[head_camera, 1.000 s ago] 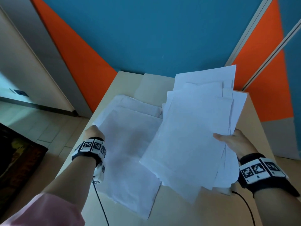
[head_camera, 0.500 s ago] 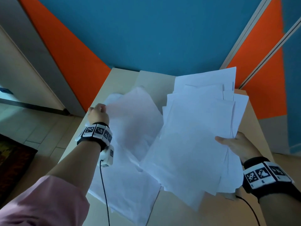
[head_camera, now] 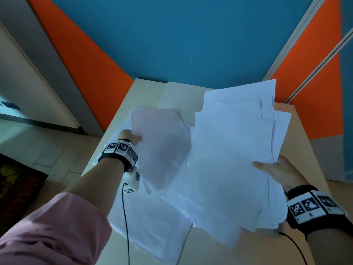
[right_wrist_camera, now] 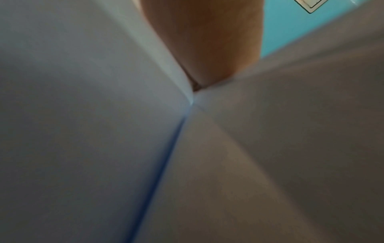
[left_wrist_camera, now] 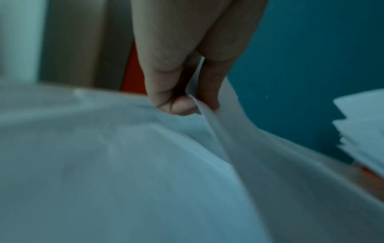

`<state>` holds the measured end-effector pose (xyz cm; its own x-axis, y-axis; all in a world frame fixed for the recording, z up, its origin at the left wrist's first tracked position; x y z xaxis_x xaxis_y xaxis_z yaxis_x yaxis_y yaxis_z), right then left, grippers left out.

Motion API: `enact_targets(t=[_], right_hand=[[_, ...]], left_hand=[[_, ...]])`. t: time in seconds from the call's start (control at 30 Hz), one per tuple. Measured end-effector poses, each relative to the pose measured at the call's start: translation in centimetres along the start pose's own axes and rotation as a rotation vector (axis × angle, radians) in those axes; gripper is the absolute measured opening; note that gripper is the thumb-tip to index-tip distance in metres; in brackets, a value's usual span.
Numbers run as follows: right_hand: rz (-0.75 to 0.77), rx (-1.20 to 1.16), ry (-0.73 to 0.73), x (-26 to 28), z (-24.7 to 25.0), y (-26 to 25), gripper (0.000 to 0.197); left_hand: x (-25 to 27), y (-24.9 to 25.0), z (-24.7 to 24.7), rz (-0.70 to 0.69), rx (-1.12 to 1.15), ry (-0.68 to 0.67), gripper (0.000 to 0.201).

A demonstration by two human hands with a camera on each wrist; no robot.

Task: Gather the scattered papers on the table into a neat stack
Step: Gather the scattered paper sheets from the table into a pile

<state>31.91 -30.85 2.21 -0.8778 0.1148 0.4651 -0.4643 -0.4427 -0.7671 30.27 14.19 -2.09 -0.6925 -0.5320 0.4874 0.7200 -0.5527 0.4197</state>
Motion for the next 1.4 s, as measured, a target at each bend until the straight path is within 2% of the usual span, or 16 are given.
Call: enact_targets(t=[0.03, 0.1, 0.23, 0.27, 0.33, 0.43, 0.63, 0.77, 0.87, 0.97, 1.07, 1.13, 1.2, 1.23, 1.3, 1.4], right_hand=[[-0.004, 0.0, 0.006, -0.1, 0.2, 0.1, 0.021], [-0.003, 0.003, -0.002, -0.1, 0.3, 0.2, 0.02], [-0.007, 0.01, -0.016, -0.2, 0.1, 0.7, 0.025], [-0.01, 0.006, -0.016, -0.2, 0.1, 0.8, 0.026], [-0.016, -0.001, -0.009, -0.1, 0.1, 1.0, 0.024], [-0.022, -0.008, -0.011, 0.0, 0.2, 1.1, 0.022], [-0.03, -0.002, -0.008, 0.2, 0.9, 1.5, 0.023], [-0.019, -0.009, -0.016, 0.6, 1.0, 1.8, 0.02], [-0.015, -0.006, -0.017, 1.0, 1.0, 1.8, 0.023], [-0.02, 0.001, -0.003, 1.3, 1.3, 1.6, 0.031], [-0.005, 0.016, 0.009, 1.8, 1.8, 1.1, 0.042], [0.024, 0.028, 0.009, 2.2, 1.8, 0.4, 0.03], [0.049, 0.042, 0.008, 2.6, 1.8, 0.0, 0.017], [0.056, 0.046, 0.012, 2.9, 1.8, -0.2, 0.016], [0.067, 0.061, 0.013, 3.4, 1.7, -0.5, 0.018], [0.032, 0.077, 0.035, 3.4, 1.9, 0.0, 0.031]], left_hand=[[-0.8, 0.1, 1.1, -0.025, 0.041, 0.075, 0.029], [-1.8, 0.0, 1.9, -0.015, -0.026, 0.127, 0.042], [-2.3, -0.9, -0.2, 0.036, -0.13, 0.041, 0.102], [-2.3, -1.1, -0.7, 0.051, -0.094, 0.023, 0.107], [-2.8, -1.1, -1.4, 0.045, -0.038, 0.002, 0.095], [-2.8, -0.3, -1.3, -0.031, -0.102, -0.016, 0.058], [-1.8, -0.5, 3.4, -0.067, 0.134, 0.145, 0.054], [-0.3, -0.8, 6.6, -0.103, 0.411, 0.181, 0.042], [1.1, -0.9, 7.1, -0.15, 0.788, 0.093, 0.003], [1.9, -0.2, 6.7, -0.221, 0.923, -0.031, 0.003], [2.2, -0.4, 7.1, -0.21, 1.031, -0.023, 0.017], [2.2, -0.8, 7.7, -0.181, 1.071, 0.039, 0.026], [2.1, -0.8, 8.1, -0.152, 1.112, 0.078, 0.047], [2.2, -0.5, 8.3, -0.146, 1.13, 0.095, 0.048], [2.7, 0.3, 8.0, -0.107, 1.086, 0.075, 0.045], [4.1, 1.1, 6.5, -0.021, 0.919, -0.013, 0.074]])
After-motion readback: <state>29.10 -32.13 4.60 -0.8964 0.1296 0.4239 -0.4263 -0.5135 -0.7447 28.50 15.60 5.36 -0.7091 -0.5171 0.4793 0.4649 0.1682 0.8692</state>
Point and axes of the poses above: each hand's wrist, its own x-axis away from the middle knuckle, its own z-axis out of the back of the hand, y = z × x, the point moved 10 cm from there along -x, towards the middle knuckle, and after that the axes turned 1 degree about -z, right-handed, at the moved point
